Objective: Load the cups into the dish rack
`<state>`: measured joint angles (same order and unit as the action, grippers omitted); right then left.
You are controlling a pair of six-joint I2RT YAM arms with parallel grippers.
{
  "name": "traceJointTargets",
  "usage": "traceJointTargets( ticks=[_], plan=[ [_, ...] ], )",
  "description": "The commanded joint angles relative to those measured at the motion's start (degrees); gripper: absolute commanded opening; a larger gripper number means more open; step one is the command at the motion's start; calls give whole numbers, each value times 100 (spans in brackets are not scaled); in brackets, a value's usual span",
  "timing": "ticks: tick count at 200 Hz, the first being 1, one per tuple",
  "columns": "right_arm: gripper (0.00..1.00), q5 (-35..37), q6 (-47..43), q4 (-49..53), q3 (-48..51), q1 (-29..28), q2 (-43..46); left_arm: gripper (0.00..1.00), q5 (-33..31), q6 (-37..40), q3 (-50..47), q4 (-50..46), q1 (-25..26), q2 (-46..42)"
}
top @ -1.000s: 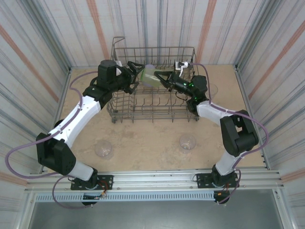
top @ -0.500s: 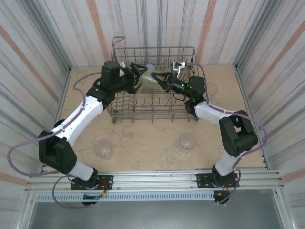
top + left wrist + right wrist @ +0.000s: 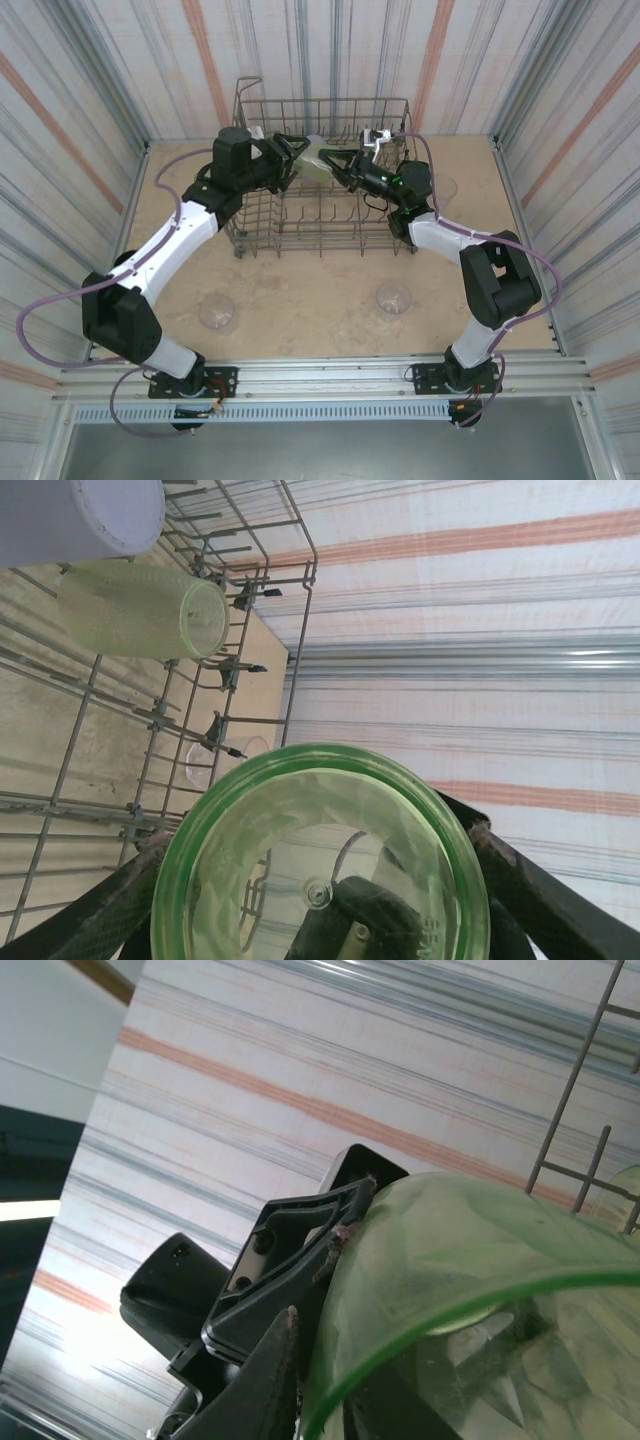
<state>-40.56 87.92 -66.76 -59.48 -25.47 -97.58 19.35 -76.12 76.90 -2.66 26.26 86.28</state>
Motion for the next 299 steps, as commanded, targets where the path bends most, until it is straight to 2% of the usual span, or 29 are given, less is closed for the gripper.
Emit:
traceJointTargets(
  ticks=[1,12,32,73,97,123,147,183,220,277,299],
  plan=[
    [35,-121,-47,-81,-13,-24,11,0,158,273,200,257,117,57],
    [52,-169,-70,-10,-11,7,43,0,137,363,259,272,127,56],
    [67,-231,-111,74,60,81,152,0,40,517,424,302,134,88],
    [84,-295,-547,915,357,388,758,0,-220,1030,1046,-127,182,286],
    [91,-237,-1337,2320,491,614,1403,0,-371,1236,1302,-207,243,436],
    [100,164,-2653,4759,293,869,2171,0,-543,1624,1763,-516,343,730],
    [99,731,-3540,6587,24,1149,2680,0,-757,1963,2225,-738,481,1055],
    [99,1476,-4073,7813,98,1726,3337,0,-1185,2693,3181,-1249,737,1723],
    [99,2001,-4493,8376,299,2172,4002,0,-1730,3647,4293,-1561,942,2606],
    [99,2403,-5001,8869,434,2507,4538,0,-1899,4546,6525,-1905,1071,4429],
    [99,2503,-5064,8891,609,2577,4681,0,-2013,4984,7019,-1813,1185,4906]
  ],
)
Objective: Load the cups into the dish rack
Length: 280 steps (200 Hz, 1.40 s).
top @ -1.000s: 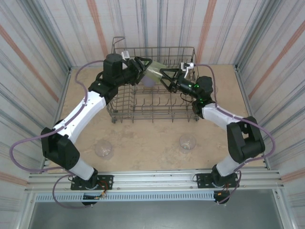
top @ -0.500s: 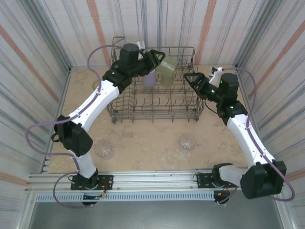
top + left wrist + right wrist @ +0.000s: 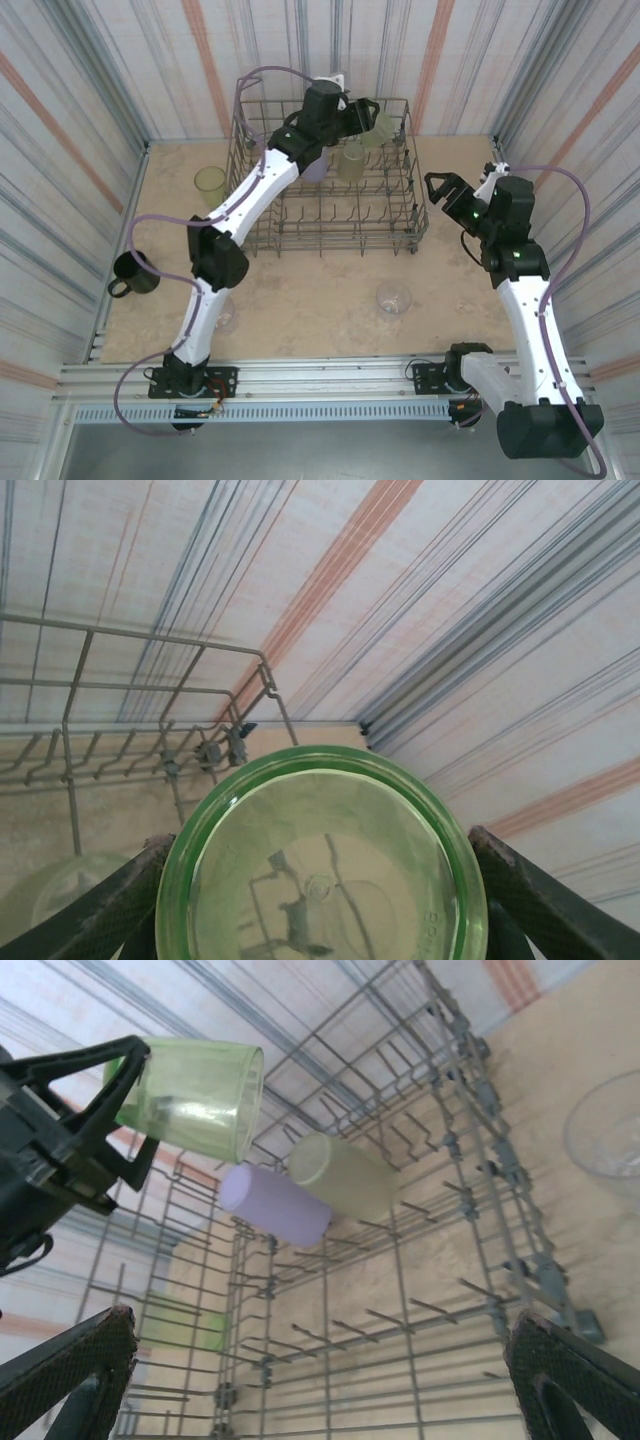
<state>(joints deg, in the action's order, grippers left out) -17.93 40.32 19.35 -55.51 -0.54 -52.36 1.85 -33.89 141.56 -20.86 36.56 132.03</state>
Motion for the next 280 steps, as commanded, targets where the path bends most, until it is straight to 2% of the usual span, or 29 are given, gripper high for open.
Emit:
traceJointTargets(
  ticks=[1,71,102,208,280],
  plan=[
    [99,239,-309,279,218,86,166,0,-267,774,560,23,161,345],
    [99,324,-436,249,645,158,505,0,-760,2120,594,998,607,932],
    [99,269,-428,246,727,161,607,0,-1249,2621,924,1099,773,1307],
    [99,148,-443,43,999,160,730,0,-1910,3200,979,1713,772,1764],
    [99,110,-431,-82,1115,168,666,0,-1965,2811,1035,1827,642,2065]
  ],
)
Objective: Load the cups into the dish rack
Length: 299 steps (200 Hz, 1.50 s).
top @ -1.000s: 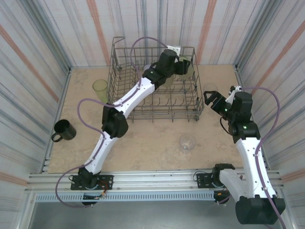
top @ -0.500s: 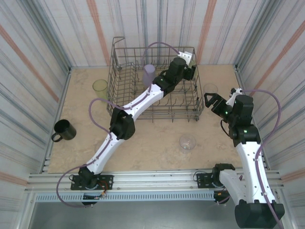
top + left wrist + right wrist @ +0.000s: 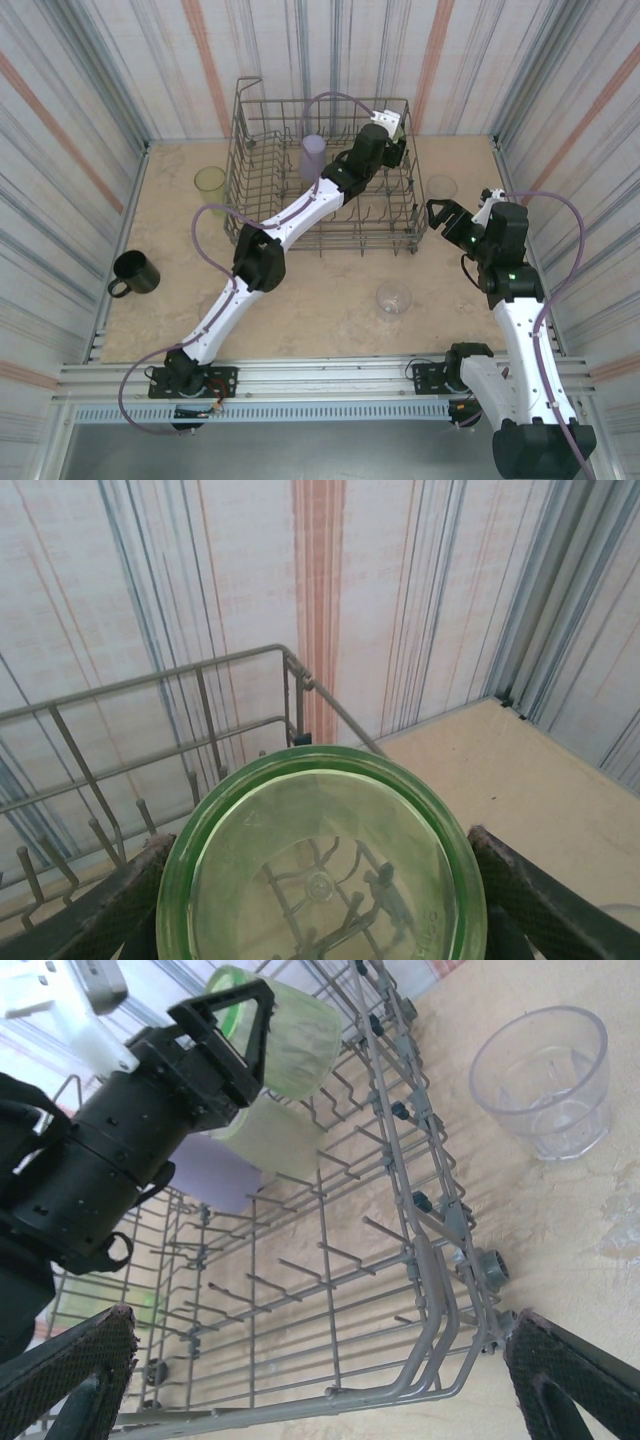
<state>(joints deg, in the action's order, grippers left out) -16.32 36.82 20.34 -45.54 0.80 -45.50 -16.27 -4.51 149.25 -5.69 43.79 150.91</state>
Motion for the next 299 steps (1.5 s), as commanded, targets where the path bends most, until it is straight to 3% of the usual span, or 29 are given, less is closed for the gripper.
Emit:
traceJointTargets(
  ticks=[1,84,100,118,168,239,299],
  plan=[
    [99,-49,-80,-188,117,34,-21,0,-159,-123,273,312,-86,185],
    [99,-83,-25,-276,247,31,-65,3,-51,-674,384,174,-283,508],
    [99,-81,-16,-309,265,33,-78,20,-8,-661,372,179,-275,538],
    [99,-91,-8,-321,265,34,-113,45,0,-607,308,240,-235,540],
    [99,-110,19,-317,247,30,-118,81,-20,-403,202,350,-151,522],
    [99,-157,18,-278,178,31,-104,98,-71,-452,27,411,-116,355],
    [99,-213,3,-197,74,36,-153,99,-44,-347,-531,710,-31,-505]
  ],
)
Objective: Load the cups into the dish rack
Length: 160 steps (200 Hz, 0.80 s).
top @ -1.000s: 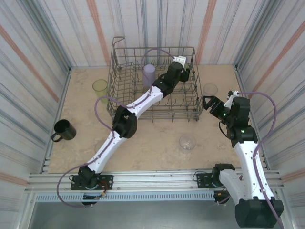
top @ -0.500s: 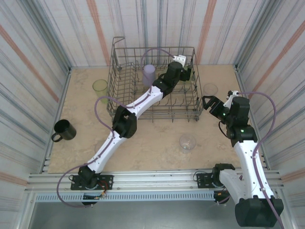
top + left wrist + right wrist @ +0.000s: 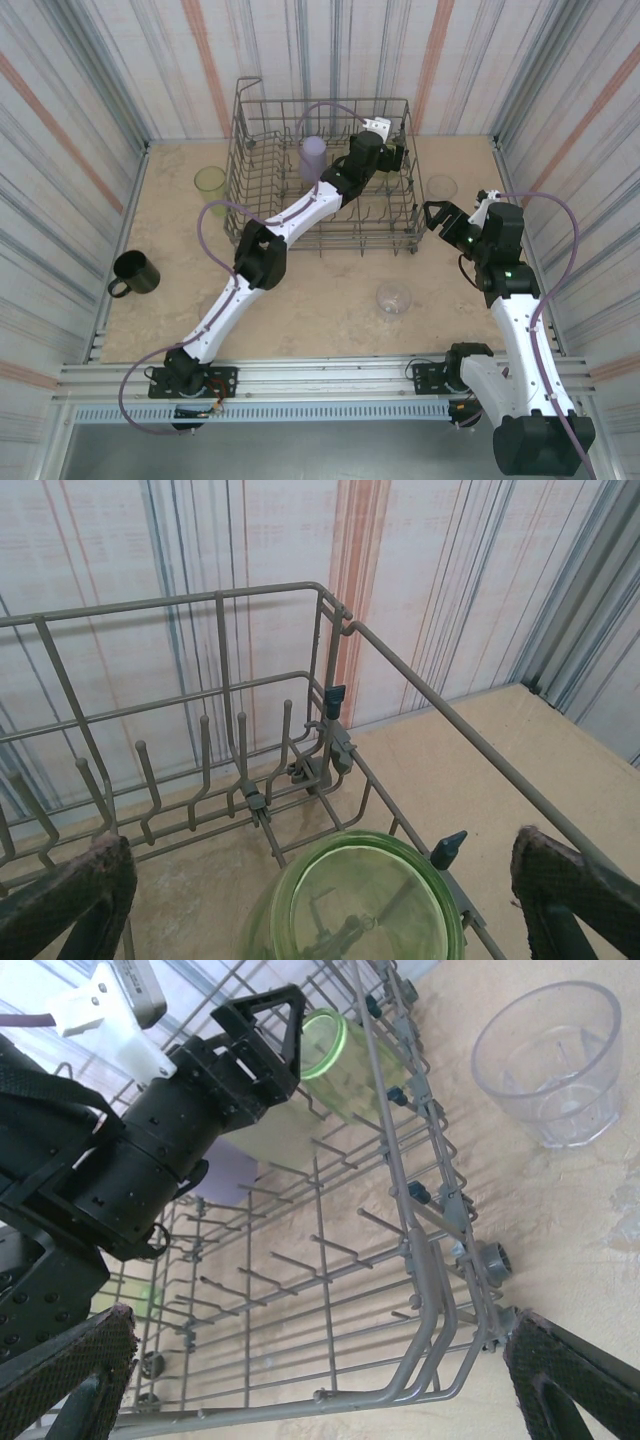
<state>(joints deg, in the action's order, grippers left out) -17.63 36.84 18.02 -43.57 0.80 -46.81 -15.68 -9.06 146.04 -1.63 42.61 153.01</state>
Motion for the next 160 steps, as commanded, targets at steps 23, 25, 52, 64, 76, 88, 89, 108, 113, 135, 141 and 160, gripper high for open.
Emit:
traceJointTargets(
  ticks=[23,25,52,64,76,88,89,108,113,135,141,160],
  plan=[
    [99,-80,-48,150,-202,29,-20,99,-112,261,-394,434,169,-1116],
    [99,-82,-53,165,-204,33,-21,99,-113,277,-410,439,180,-1153],
    [99,-77,-97,342,-286,30,21,99,-128,415,-679,479,278,-1642],
    [99,-95,-98,407,-297,31,61,99,-119,496,-860,443,330,-1896],
    [99,-110,-105,477,-301,27,105,99,-153,574,-1101,364,374,-2189],
    [99,-115,-139,578,-330,28,136,99,-163,635,-1401,204,412,-2518],
    [99,-112,-149,587,-333,27,141,99,-159,639,-1437,188,414,-2546],
    [99,-7,-302,851,-447,35,178,99,-97,702,-2020,6,441,-3114],
    [99,28,-341,925,-487,35,189,99,-114,697,-2197,-48,441,-3250],
    [99,27,-442,1122,-618,41,216,99,-255,636,-3020,-204,458,-4032],
    [99,31,-464,1179,-655,39,216,99,-331,611,-3244,-234,450,-4239],
    [99,23,-484,1329,-744,37,216,99,-558,522,-3886,-354,454,-4848]
  ],
)
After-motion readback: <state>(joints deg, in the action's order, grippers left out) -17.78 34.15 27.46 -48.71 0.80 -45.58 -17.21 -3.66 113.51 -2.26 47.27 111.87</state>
